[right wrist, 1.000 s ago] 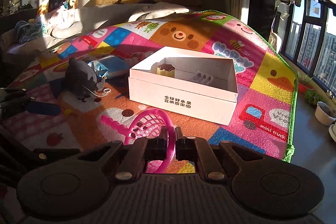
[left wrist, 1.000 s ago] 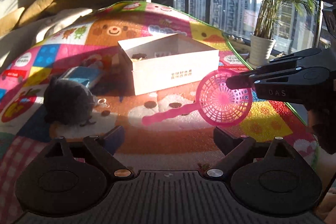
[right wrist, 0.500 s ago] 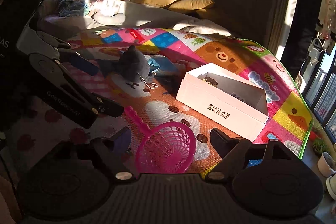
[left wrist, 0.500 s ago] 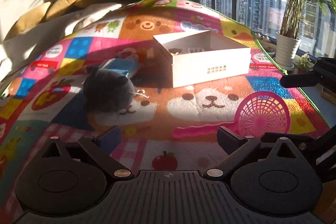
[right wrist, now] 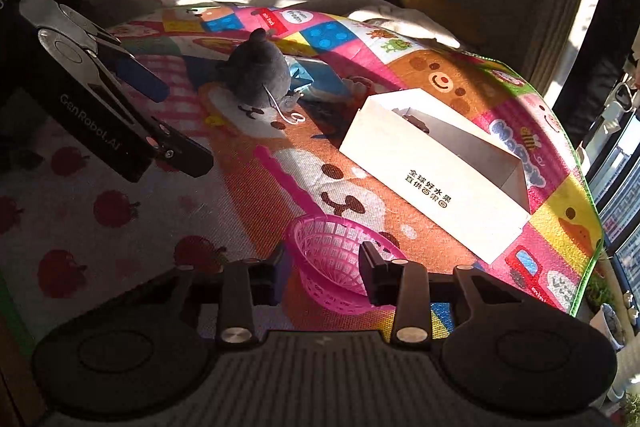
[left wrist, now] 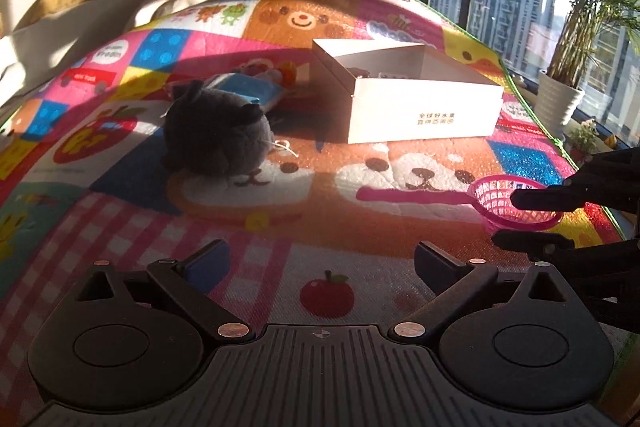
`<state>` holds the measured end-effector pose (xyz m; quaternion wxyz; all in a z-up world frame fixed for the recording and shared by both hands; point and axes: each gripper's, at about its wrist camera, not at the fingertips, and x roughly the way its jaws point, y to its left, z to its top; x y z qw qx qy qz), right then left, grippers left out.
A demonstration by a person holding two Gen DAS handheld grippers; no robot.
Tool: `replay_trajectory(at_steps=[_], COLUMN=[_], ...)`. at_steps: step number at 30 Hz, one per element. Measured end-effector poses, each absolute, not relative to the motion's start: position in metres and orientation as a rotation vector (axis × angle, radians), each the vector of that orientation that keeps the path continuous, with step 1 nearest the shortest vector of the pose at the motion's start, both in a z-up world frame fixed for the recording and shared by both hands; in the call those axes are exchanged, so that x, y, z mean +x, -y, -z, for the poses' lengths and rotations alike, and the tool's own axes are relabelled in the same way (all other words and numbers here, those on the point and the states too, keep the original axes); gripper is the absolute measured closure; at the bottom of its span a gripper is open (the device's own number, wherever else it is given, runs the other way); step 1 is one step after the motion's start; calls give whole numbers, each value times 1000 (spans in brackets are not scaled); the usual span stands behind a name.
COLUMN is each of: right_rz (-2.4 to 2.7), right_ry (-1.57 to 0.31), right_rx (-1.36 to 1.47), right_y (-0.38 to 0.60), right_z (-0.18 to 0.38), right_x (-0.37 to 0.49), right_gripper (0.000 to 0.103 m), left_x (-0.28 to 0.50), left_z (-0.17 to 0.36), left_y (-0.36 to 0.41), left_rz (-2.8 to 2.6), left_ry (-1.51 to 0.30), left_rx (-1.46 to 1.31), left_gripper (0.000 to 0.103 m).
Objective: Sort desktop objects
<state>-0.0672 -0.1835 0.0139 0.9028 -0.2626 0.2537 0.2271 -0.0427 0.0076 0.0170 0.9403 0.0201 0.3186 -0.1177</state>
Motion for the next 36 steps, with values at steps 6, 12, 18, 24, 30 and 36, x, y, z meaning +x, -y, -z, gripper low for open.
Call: replay_trajectory(at_steps=[6, 12, 18, 24, 30, 36], right_rz=[-487, -641, -638, -419, -283, -300], right_ry=[-588, -750, -805, -679, -603, -563], right_rx=[-343, 210, 467, 325, 69, 111], right_y=[197, 241, 275, 293, 287, 281], right_z=[-30, -49, -33, -44, -42, -37], right_x=[-53, -25, -16, -32, -46, -48], right_gripper=[96, 96, 87, 44, 13, 1], left_x=[-38, -41, -41, -39, -32, 15], left_z=[-18, -21, -21, -17, -17, -31], left_y=[-1, 4, 10, 16, 17, -1], left_rz=[250, 263, 275, 284, 240, 48], left_ry=[-654, -652, -658, -669, -642, -538], left_rx=[27, 37, 47, 52, 83, 156], left_gripper=[1, 1, 0, 0, 0, 0])
